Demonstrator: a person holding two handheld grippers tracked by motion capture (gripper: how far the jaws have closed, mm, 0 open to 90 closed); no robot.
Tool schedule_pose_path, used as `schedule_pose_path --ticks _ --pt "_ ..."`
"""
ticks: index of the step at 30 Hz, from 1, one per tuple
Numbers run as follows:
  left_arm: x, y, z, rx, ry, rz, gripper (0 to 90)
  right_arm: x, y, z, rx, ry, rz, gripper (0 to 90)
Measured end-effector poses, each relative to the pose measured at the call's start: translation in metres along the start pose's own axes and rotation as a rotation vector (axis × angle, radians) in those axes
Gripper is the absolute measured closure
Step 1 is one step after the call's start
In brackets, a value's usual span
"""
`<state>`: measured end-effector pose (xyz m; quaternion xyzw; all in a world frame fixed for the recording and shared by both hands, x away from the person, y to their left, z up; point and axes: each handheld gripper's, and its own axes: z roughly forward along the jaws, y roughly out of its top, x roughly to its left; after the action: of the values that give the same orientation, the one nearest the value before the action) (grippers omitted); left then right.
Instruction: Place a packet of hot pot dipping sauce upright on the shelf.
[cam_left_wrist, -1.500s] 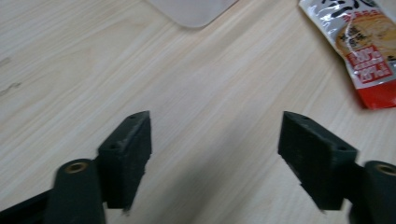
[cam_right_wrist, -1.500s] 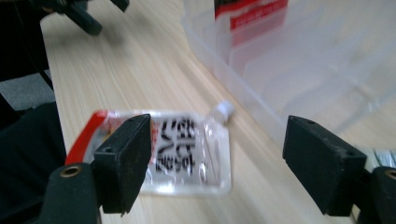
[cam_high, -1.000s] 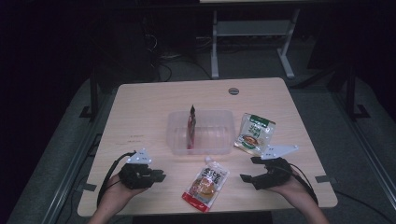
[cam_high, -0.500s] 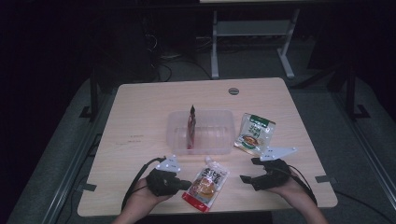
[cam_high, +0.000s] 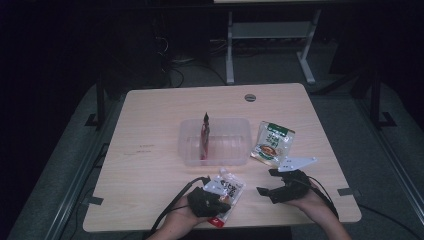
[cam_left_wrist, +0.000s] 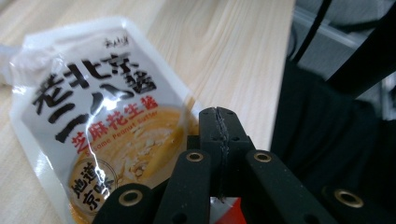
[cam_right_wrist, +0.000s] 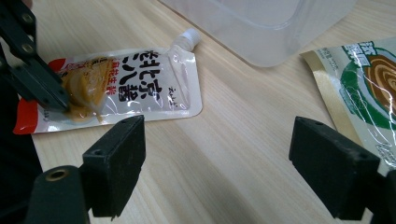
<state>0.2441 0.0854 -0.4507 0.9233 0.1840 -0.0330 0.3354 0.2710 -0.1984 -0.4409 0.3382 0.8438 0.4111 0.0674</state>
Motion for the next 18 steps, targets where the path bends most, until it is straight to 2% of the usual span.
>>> schedule_pose_path --ticks 2,11,18 --pt "0.003 -0.003 0.0 -0.016 -0.011 -0.026 90.0 -0.001 0.0 0.0 -0.002 0.0 -0.001 18.3" --pt "0.016 -0.014 -0.013 0.012 0.007 -0.052 90.0 -0.003 -0.001 0.0 -0.006 0.002 -0.002 18.3" --pt "0.028 -0.021 -0.024 0.012 0.04 -0.092 90.0 -0.004 -0.002 0.001 -0.002 0.004 0.004 18.3"
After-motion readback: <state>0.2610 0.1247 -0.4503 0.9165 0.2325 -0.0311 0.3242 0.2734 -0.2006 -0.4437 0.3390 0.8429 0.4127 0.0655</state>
